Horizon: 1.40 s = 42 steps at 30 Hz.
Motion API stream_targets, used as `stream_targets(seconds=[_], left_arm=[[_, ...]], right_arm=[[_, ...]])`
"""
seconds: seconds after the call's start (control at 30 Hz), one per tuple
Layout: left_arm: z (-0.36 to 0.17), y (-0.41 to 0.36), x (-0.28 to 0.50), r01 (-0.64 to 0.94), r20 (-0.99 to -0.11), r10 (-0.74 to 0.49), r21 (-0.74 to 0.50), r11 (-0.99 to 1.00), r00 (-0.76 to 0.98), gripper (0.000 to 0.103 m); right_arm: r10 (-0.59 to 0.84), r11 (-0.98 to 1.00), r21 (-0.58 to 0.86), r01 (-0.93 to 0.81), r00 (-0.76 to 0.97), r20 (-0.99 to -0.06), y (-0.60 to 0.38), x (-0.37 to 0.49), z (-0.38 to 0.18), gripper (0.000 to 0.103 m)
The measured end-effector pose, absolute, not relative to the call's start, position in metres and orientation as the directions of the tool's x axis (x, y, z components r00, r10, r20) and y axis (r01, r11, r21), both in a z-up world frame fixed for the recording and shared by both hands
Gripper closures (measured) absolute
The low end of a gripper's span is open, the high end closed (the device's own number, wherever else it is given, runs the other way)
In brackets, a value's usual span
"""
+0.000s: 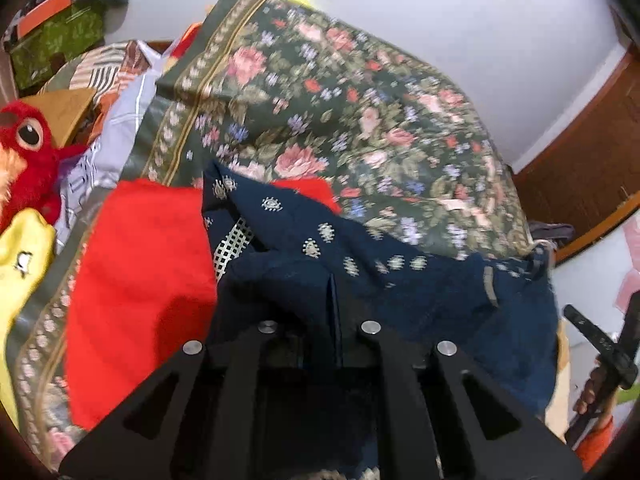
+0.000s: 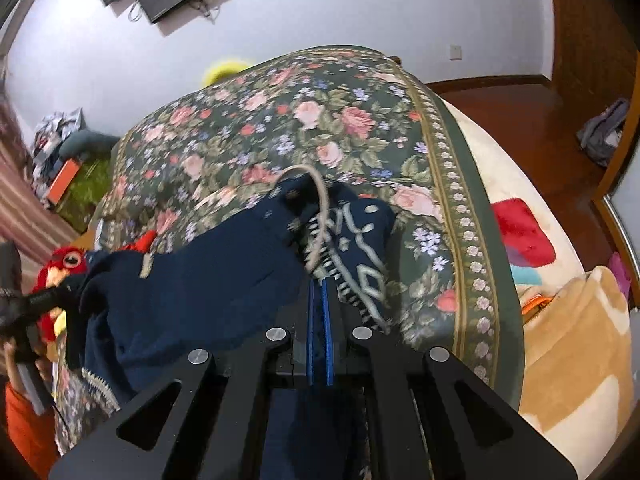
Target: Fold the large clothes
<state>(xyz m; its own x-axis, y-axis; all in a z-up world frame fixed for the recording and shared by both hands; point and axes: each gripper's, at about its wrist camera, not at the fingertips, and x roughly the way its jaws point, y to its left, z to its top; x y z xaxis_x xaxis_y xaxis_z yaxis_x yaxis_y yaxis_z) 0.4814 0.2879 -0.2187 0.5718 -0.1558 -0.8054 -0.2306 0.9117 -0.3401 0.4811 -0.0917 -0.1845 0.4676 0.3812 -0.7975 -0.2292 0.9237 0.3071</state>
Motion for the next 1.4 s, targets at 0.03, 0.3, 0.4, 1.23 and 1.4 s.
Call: stream_targets(seconds=[0.03, 0.3, 0.4, 1.23, 1.4], left_arm=[[-0.207, 0.287, 0.475, -0.218, -0.797, -0.159, -0.342, 0.914, 0.583, 0.091], [-0.147, 0.284, 0.434, -0.169, -0.723, -0.122, -0.316, 0.933, 0.680, 0.058], [-0.142, 0.284, 0.426, -0.162, -0.721, -0.091, -0.273, 0.948, 0.687, 0.054], [-0.249, 0.254, 0.517, -0.111, -0.839, 0.127, 0.080, 0.991, 0.529, 0.048], [-0.252, 0.281, 0.512, -0.218, -0.853, 0.094, -0.023, 0.976, 0.514, 0.048]], right_arm=[[0.393, 0.918, 0.310, -0.246, 0.460, -0.796, -0.088, 0.478, -0.182, 0.099], [0.427, 0.886, 0.264, -0.382, 0.447, -0.786, -0.049, 0.451, -0.162, 0.062], [0.412, 0.889, 0.227, -0.397, 0.478, -0.776, -0.043, 0.449, -0.160, 0.045], [0.367, 0.923, 0.255, -0.288, 0.462, -0.807, -0.052, 0.495, -0.192, 0.094], [0.366, 0.922, 0.201, -0.332, 0.573, -0.734, -0.054, 0.487, -0.146, 0.094]])
